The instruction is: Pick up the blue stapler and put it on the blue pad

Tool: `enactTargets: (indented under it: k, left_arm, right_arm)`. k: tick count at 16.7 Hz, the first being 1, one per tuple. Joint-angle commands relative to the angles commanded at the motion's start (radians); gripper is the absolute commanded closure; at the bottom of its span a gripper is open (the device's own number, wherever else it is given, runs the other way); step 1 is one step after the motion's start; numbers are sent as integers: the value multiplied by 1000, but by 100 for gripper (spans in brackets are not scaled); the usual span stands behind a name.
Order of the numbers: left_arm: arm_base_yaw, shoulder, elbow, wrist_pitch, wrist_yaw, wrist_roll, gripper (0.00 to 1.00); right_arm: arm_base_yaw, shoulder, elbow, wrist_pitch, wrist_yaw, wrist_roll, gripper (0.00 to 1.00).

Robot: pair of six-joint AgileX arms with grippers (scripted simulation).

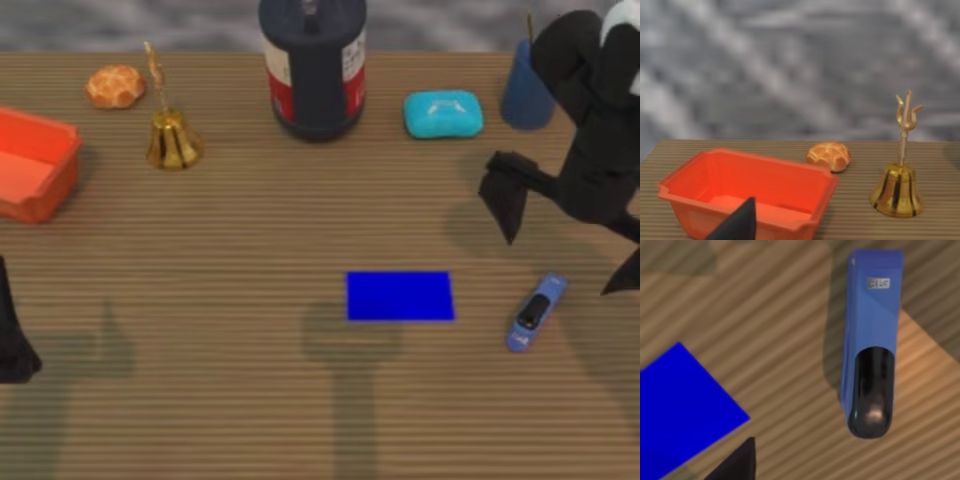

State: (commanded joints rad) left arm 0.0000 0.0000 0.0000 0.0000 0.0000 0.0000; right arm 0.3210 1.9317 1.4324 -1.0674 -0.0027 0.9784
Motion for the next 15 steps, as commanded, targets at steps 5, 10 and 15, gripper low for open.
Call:
enactTargets:
  k: [5, 10, 15]
  left_arm:
    - [0, 0, 0, 0, 0, 0, 0]
    - [0, 0, 0, 0, 0, 0, 0]
    - [0, 0, 0, 0, 0, 0, 0]
  right_arm:
    - [4, 86, -109, 205, 1, 3, 0]
    - [7, 151, -188, 341, 1, 7, 0]
    - [7, 151, -188, 341, 1, 7, 15]
